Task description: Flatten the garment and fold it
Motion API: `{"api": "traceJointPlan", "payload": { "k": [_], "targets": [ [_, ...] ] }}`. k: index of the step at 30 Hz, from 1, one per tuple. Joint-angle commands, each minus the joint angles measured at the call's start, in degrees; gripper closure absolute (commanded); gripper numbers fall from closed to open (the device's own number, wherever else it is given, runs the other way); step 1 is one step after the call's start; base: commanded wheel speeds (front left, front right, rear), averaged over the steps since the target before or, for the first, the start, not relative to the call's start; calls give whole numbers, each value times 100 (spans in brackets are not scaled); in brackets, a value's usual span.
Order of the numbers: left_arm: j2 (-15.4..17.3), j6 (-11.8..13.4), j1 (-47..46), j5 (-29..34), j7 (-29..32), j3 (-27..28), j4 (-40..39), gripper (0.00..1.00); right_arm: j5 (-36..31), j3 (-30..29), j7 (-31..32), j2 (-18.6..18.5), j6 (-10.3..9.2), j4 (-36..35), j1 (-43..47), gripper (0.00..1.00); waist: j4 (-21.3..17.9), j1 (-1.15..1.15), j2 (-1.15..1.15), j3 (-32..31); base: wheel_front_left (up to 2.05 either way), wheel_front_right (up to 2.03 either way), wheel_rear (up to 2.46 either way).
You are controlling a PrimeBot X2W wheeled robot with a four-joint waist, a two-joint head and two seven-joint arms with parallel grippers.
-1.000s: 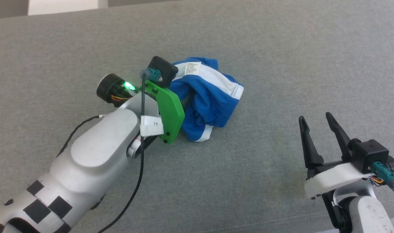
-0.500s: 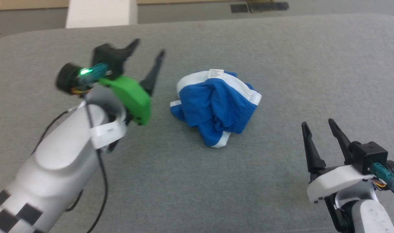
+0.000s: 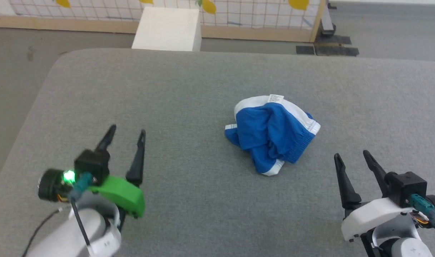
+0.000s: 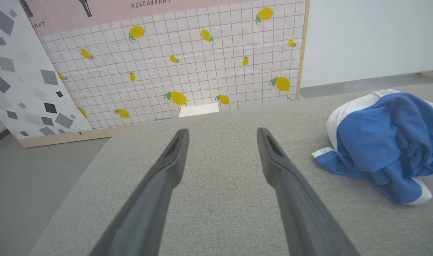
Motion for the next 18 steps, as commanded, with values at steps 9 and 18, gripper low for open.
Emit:
{"api": "traceJointPlan", "payload": {
  "k": [9,18],
  "targets": [
    [-170,320,630,454,-66,-61,-513,0,38,86,75,14,-9,-53,106,0,133,0,0,-158,0,0,0],
    [-183,250,676,370,-9,-106,-598,0,38,174,89,14,-9,-68,82,0,-22,0,0,-98,0,0,0]
  ]
}}
